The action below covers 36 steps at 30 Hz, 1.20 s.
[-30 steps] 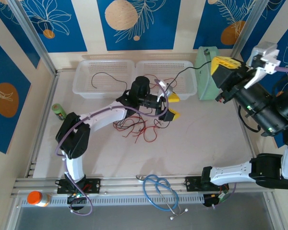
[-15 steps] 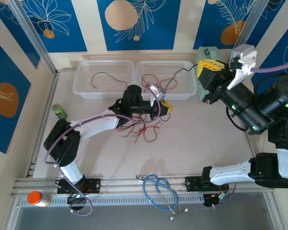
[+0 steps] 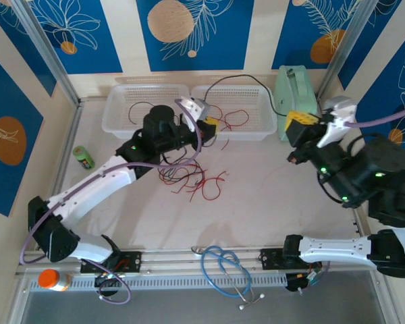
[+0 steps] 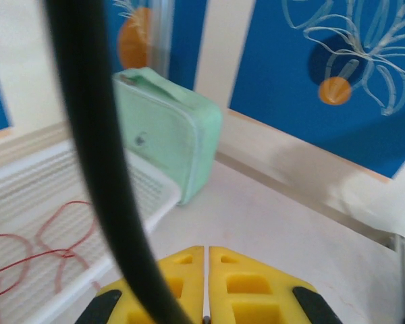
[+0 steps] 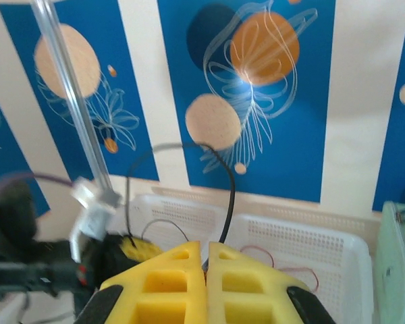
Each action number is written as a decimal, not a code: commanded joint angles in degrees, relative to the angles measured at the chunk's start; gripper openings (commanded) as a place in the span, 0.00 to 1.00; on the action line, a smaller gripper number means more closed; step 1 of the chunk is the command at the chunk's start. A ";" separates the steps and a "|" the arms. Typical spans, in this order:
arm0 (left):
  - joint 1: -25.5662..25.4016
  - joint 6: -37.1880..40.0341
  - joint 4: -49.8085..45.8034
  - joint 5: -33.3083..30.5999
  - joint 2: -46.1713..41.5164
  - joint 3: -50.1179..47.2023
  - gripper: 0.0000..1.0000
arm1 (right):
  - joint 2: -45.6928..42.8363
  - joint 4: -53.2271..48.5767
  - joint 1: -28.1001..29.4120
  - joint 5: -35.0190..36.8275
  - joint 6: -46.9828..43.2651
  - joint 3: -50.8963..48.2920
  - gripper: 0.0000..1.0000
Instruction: Untangle the cables
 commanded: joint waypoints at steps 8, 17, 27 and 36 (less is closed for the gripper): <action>10.20 -1.07 -19.69 -15.51 -4.54 14.89 0.00 | 5.74 -1.46 -22.79 -23.01 23.78 -13.83 0.20; 19.77 -0.34 -23.25 -20.26 2.89 23.02 0.00 | 9.14 1.64 -28.50 -34.17 28.24 -22.49 0.73; 28.67 3.14 -11.61 -26.35 14.93 22.37 0.00 | 3.88 0.74 -28.59 -37.70 33.82 -34.72 0.72; 32.29 5.06 0.92 -31.17 26.52 22.09 0.00 | -2.24 -3.52 -28.43 -37.65 37.92 -42.10 0.71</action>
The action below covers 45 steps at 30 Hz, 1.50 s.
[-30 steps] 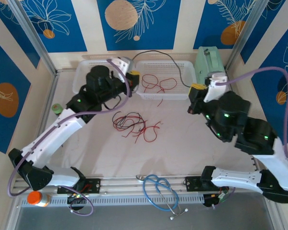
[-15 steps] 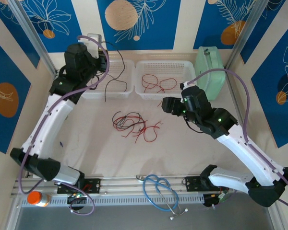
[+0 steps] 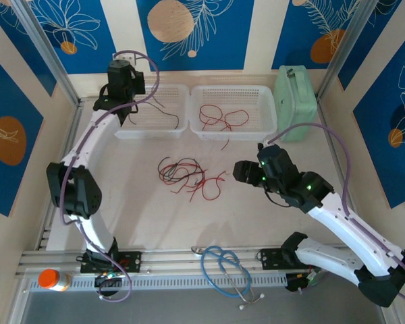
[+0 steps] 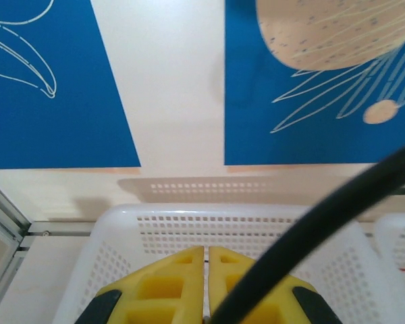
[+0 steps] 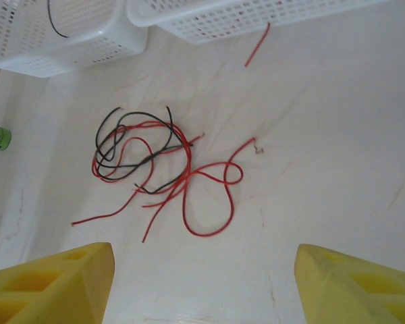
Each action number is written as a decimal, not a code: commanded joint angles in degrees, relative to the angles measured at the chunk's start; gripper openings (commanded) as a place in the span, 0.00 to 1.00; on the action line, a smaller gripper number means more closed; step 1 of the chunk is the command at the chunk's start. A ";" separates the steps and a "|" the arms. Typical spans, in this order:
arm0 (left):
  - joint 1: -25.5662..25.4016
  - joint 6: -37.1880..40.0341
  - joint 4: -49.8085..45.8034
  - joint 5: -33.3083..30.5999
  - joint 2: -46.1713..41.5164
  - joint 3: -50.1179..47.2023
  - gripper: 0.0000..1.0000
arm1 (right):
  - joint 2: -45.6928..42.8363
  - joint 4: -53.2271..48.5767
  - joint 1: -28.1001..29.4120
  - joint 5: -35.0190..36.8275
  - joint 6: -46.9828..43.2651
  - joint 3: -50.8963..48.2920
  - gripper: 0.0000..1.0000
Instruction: Untangle the cables
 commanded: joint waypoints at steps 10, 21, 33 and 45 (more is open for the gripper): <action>1.62 -1.43 10.66 1.49 16.72 0.67 0.00 | -4.19 -2.78 -0.19 -1.85 6.94 -6.86 0.70; 2.49 -7.17 4.33 9.87 22.53 1.18 0.30 | -1.15 -2.57 -0.19 -3.85 7.82 -7.12 0.70; 2.72 -7.84 -2.41 21.10 17.44 5.18 0.66 | 4.33 -0.80 -0.10 -7.18 10.37 -9.42 0.69; 2.14 -8.98 -9.17 27.82 5.41 -0.64 0.70 | 15.66 2.41 0.94 -8.53 10.99 -7.46 0.64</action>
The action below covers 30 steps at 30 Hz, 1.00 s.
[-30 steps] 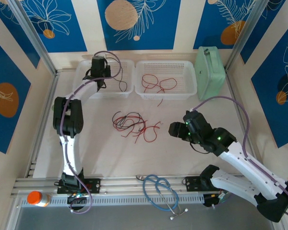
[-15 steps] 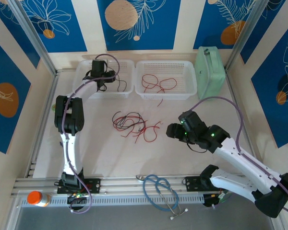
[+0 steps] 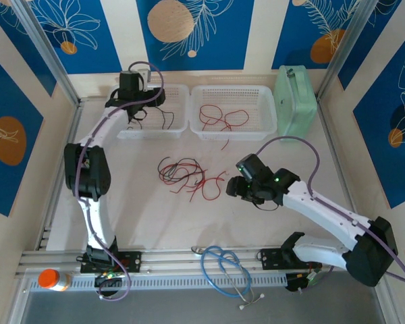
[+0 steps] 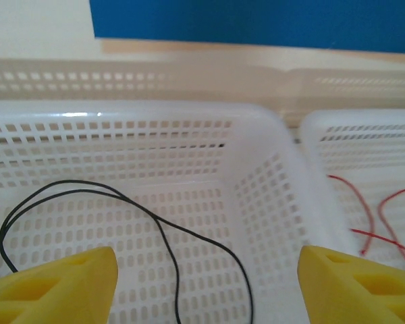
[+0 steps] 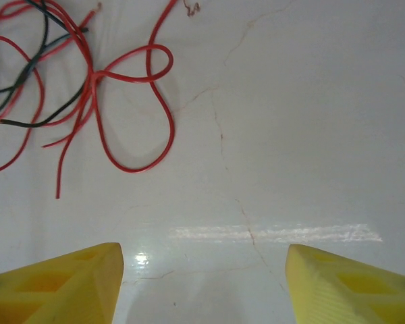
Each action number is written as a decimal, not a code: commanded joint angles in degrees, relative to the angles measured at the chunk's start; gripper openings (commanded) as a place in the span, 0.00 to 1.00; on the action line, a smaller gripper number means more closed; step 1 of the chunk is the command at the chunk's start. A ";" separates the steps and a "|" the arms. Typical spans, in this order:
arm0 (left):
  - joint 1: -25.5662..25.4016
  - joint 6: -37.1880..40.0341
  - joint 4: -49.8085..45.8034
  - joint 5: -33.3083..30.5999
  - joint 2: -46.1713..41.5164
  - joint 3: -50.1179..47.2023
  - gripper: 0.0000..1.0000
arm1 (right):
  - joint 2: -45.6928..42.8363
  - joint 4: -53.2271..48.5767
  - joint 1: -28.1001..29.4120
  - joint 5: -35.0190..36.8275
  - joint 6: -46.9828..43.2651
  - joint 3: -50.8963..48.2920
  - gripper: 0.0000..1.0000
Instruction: Untangle the cables
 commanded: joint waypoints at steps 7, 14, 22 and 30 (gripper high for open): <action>-2.27 -6.06 -6.67 5.75 -17.68 -18.32 0.70 | 12.80 3.14 0.06 -1.70 -3.43 6.87 0.61; -9.07 -5.60 -12.71 2.09 -28.02 -31.27 0.70 | 23.15 4.92 -0.04 -0.98 -13.36 13.31 0.56; -12.99 -8.74 -12.94 -0.25 -35.86 -44.33 0.70 | 30.75 5.97 -0.99 -1.45 -22.87 18.19 0.51; -14.27 -10.80 -13.74 0.18 -39.06 -46.62 0.70 | 35.22 3.73 -0.74 3.12 -34.54 20.61 0.47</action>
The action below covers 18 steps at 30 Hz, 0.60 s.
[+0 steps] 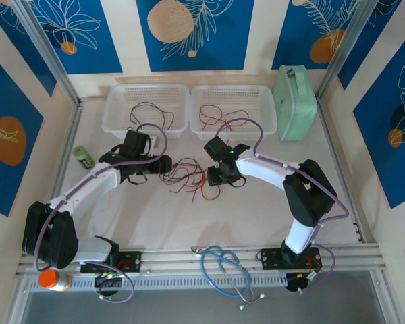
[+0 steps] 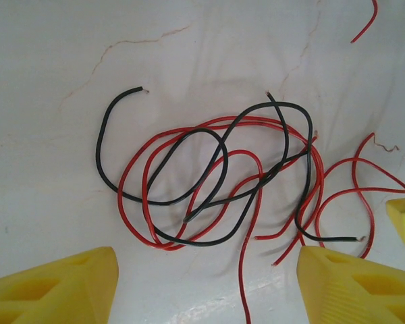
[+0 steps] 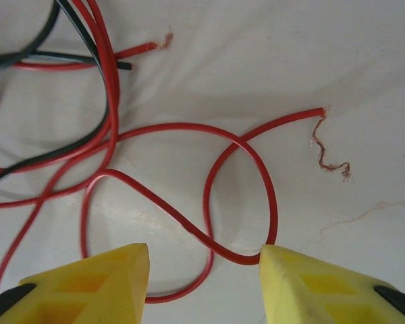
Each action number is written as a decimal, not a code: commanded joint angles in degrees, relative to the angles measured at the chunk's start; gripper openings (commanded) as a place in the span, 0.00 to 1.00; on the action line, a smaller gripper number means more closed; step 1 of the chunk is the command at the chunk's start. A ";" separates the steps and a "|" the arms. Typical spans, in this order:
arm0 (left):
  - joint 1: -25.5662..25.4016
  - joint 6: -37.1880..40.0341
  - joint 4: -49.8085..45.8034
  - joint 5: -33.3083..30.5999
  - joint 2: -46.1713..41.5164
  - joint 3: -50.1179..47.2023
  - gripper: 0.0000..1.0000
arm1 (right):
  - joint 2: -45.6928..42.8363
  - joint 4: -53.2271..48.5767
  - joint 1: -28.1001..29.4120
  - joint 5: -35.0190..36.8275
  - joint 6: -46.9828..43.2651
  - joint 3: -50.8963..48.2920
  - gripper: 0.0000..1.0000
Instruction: Untangle the cables
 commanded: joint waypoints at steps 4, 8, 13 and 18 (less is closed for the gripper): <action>-1.54 -2.16 -1.51 -1.04 -1.67 -0.25 0.70 | 1.67 -2.14 -0.13 5.10 -10.01 2.85 0.46; -2.17 -2.25 -2.49 -1.85 -2.11 -0.17 0.70 | 3.10 -2.28 -0.08 7.38 -12.24 4.16 0.45; -2.35 -2.25 -3.11 -2.19 -2.33 0.05 0.70 | 5.63 -1.00 -0.04 6.62 -14.21 4.99 0.39; -2.53 -2.41 -3.16 -2.05 -2.42 0.44 0.70 | 6.98 0.13 -0.13 7.15 -14.68 5.48 0.29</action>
